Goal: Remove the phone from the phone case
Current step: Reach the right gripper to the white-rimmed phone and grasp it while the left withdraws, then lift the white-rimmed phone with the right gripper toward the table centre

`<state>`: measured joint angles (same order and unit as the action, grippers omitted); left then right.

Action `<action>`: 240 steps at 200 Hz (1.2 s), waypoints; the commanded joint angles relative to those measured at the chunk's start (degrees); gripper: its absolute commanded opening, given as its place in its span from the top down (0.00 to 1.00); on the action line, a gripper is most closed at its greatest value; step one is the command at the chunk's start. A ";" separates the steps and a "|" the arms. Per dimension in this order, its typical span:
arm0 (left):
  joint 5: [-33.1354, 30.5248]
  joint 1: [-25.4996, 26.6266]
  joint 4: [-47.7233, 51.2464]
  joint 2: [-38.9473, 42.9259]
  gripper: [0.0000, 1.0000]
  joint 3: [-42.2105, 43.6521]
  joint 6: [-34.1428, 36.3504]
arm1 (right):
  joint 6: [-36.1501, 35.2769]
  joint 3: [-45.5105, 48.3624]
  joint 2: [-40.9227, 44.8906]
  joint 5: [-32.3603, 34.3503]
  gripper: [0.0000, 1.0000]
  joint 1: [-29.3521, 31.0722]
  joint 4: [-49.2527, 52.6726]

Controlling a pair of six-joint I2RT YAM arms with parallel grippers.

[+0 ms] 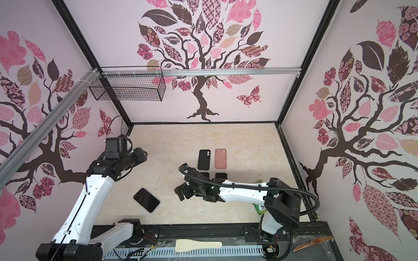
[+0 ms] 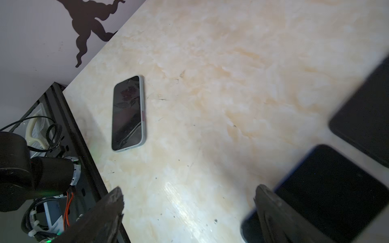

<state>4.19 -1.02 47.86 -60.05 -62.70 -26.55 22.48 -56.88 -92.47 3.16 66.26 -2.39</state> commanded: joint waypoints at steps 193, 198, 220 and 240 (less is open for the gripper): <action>3.26 -23.86 5.75 6.99 0.16 6.09 -6.43 | -10.08 -61.06 -48.10 -0.61 0.01 10.52 32.60; 3.20 -23.86 5.75 7.09 0.16 6.10 -6.50 | -10.18 -62.20 -48.50 -0.62 0.01 10.56 33.36; 3.02 -23.87 5.63 7.27 0.16 6.12 -6.51 | -10.61 -67.10 -52.85 0.10 0.01 10.53 37.11; 3.02 -23.92 5.48 7.32 0.16 6.16 -6.51 | -11.02 -70.82 -54.84 1.05 0.01 10.55 39.68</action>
<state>8.14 -24.73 53.10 -53.39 -56.77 -33.04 12.58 -123.09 -143.04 2.39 76.69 30.63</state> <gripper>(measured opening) 0.840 0.995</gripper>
